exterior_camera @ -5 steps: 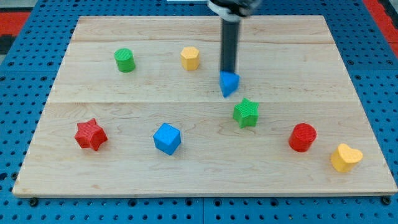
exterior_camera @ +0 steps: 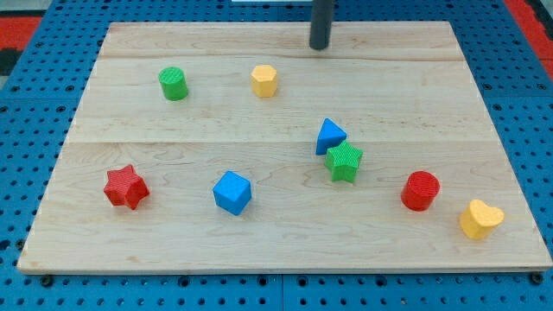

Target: Move yellow hexagon towards the blue triangle

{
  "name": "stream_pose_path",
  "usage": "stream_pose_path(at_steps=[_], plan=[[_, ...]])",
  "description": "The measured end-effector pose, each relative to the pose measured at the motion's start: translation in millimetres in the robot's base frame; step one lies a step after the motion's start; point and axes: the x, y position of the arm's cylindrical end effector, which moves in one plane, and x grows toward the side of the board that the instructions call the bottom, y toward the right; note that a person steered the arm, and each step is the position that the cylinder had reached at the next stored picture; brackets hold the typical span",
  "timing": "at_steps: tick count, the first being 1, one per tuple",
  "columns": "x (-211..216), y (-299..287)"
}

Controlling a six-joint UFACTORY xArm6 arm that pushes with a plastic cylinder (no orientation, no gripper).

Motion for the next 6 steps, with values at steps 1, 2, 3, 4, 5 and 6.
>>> stream_pose_path(at_steps=[1, 2, 3, 4, 5, 6], plan=[[-19, -44], [-12, -105], [4, -121], [31, -123], [94, -96], [103, -93]])
